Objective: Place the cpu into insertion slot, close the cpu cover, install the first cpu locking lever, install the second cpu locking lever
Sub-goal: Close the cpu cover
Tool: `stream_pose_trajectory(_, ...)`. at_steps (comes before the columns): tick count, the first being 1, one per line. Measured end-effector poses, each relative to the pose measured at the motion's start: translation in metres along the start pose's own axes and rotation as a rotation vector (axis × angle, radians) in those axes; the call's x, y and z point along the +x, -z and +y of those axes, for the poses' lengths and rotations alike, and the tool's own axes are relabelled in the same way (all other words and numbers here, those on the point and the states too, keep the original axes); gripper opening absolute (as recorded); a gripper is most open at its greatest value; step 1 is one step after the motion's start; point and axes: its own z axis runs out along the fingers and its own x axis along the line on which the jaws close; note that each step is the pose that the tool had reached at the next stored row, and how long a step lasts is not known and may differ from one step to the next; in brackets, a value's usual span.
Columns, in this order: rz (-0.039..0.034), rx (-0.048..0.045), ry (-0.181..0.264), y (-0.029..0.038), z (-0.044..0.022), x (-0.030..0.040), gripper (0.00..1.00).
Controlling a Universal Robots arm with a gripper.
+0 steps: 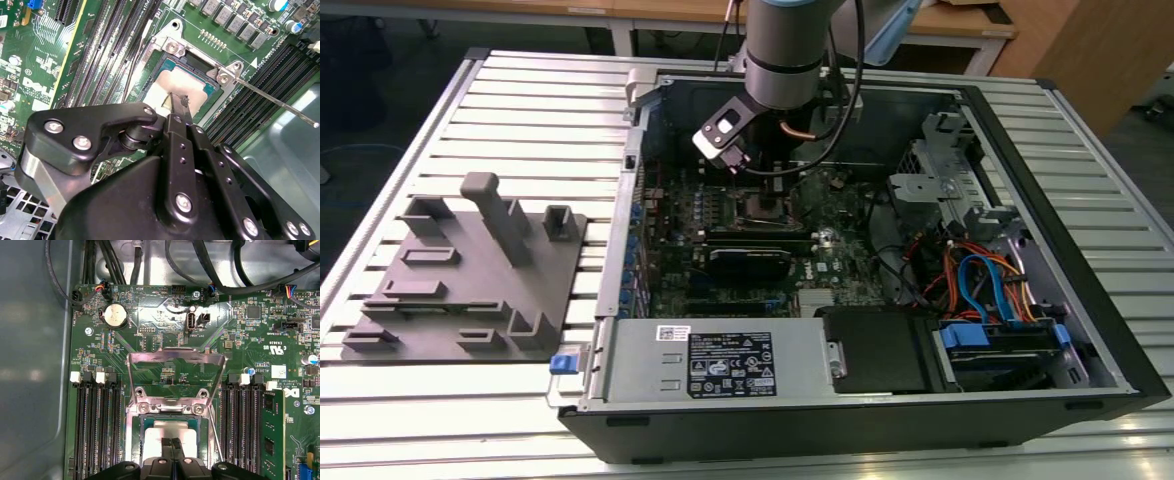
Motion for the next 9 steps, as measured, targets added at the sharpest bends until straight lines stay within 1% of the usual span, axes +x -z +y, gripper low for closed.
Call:
stream_pose_trajectory(7, 0.0, 0.0, 0.0, 0.0, 0.0, 0.0, 0.1)
stream_pose_trajectory(8, 0.0011, 0.0046, 0.0, 0.0012, 0.0001, 0.0, 0.1)
stream_pose_trajectory(9, 0.0019, 0.0068, 0.0, 0.002, 0.0001, 0.0, 0.1)
